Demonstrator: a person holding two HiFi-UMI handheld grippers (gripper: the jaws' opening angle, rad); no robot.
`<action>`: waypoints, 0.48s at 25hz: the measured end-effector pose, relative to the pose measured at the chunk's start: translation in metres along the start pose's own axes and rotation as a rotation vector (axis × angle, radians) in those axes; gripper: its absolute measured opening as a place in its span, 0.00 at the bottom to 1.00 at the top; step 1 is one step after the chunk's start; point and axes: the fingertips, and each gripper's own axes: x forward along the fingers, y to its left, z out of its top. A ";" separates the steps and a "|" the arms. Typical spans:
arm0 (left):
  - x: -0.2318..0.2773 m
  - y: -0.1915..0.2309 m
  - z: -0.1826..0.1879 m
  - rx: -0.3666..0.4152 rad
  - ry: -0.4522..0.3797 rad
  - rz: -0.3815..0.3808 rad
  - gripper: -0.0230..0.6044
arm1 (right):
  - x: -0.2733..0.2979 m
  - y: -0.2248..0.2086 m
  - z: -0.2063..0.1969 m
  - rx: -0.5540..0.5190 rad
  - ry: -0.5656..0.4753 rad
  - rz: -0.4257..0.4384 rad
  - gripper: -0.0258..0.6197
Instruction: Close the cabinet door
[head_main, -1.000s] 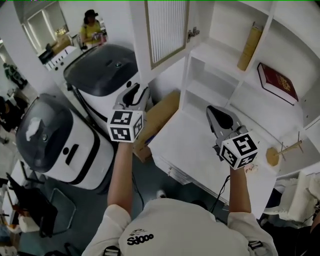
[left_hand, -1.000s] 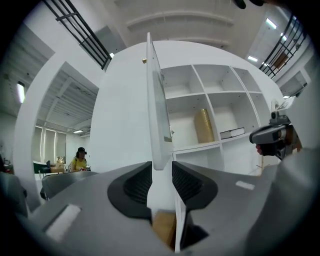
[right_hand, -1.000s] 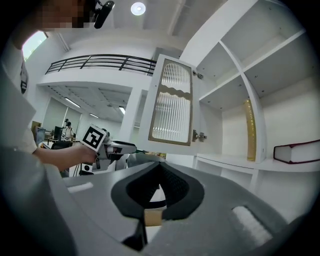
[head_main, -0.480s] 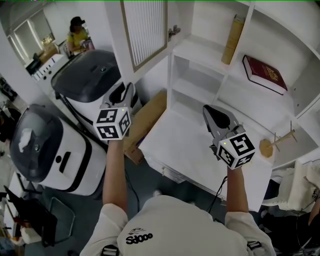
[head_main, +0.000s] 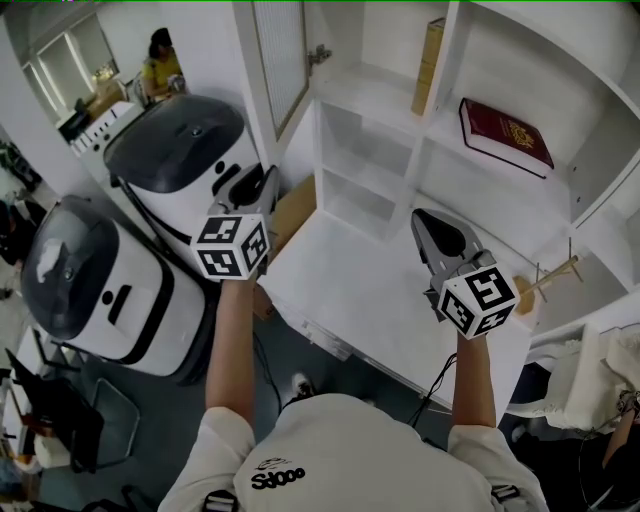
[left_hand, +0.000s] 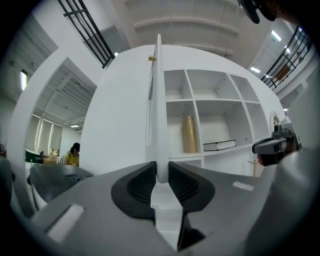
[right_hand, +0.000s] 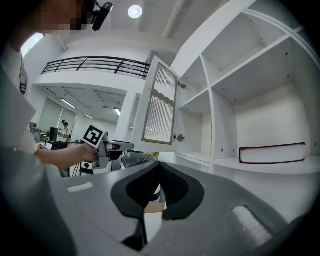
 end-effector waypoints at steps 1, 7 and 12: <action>0.002 -0.011 0.000 0.001 0.000 -0.015 0.19 | -0.006 -0.003 -0.001 0.000 0.000 -0.001 0.04; 0.028 -0.072 0.001 0.015 0.006 -0.108 0.22 | -0.039 -0.021 -0.006 0.001 0.000 -0.027 0.04; 0.063 -0.120 0.001 0.025 -0.003 -0.213 0.24 | -0.055 -0.042 -0.008 0.003 0.006 -0.100 0.04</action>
